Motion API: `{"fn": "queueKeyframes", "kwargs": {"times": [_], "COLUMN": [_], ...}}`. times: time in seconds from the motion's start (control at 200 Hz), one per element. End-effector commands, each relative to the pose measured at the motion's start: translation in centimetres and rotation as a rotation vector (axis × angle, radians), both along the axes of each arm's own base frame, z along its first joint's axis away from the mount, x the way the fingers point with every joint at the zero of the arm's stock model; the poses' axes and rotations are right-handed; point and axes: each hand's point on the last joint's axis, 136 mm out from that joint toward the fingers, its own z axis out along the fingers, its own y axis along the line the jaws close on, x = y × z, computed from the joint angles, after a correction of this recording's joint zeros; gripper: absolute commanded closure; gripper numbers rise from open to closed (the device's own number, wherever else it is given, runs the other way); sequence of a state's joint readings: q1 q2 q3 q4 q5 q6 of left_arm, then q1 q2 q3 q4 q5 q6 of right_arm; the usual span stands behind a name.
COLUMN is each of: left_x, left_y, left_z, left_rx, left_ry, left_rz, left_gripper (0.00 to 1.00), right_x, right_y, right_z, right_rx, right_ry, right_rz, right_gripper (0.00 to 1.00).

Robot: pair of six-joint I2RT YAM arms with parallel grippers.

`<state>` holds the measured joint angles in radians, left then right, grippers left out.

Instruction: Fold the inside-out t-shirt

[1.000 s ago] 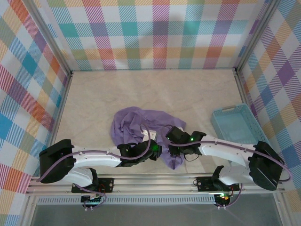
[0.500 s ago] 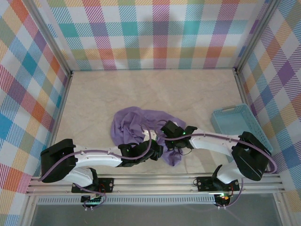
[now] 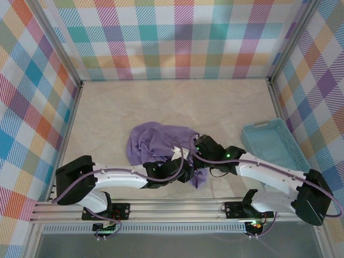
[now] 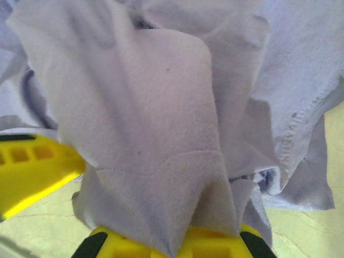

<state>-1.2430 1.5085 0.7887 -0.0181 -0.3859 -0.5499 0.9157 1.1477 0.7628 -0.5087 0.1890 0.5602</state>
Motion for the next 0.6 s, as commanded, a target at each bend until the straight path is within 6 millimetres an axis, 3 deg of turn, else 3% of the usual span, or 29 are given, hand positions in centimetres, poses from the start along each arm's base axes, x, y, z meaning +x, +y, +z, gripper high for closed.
{"fn": "queueKeyframes", "kwargs": {"times": [0.0, 0.07, 0.195, 0.42, 0.49, 0.595], "left_x": [1.5, 2.4, 3.7, 2.5, 2.0, 1.4], "left_y": [0.5, 0.3, 0.4, -0.5, -0.6, -0.7], "left_z": [0.4, 0.0, -0.2, 0.1, -0.1, -0.2], "left_rx": [0.092, 0.118, 0.133, -0.031, -0.086, -0.131], "left_ry": [-0.085, -0.084, -0.081, -0.023, 0.017, 0.055], "left_rz": [0.033, 0.055, 0.104, 0.003, -0.042, -0.085], "left_gripper": [0.26, 0.3, 0.55, 0.94, 1.0, 1.0], "right_x": [-1.2, -1.1, -0.3, 1.8, 2.8, 4.7], "right_y": [-0.2, -0.1, -0.6, -0.6, -0.8, -1.3], "right_z": [-0.3, -0.4, -0.9, -1.6, -2.2, -2.6], "right_rx": [0.003, 0.005, -0.004, 0.071, 0.058, 0.076], "right_ry": [0.044, 0.045, 0.06, 0.102, 0.119, 0.124], "right_rz": [0.037, 0.04, 0.005, -0.004, -0.019, -0.043], "right_gripper": [1.0, 1.0, 1.0, 1.0, 1.0, 1.0]}}
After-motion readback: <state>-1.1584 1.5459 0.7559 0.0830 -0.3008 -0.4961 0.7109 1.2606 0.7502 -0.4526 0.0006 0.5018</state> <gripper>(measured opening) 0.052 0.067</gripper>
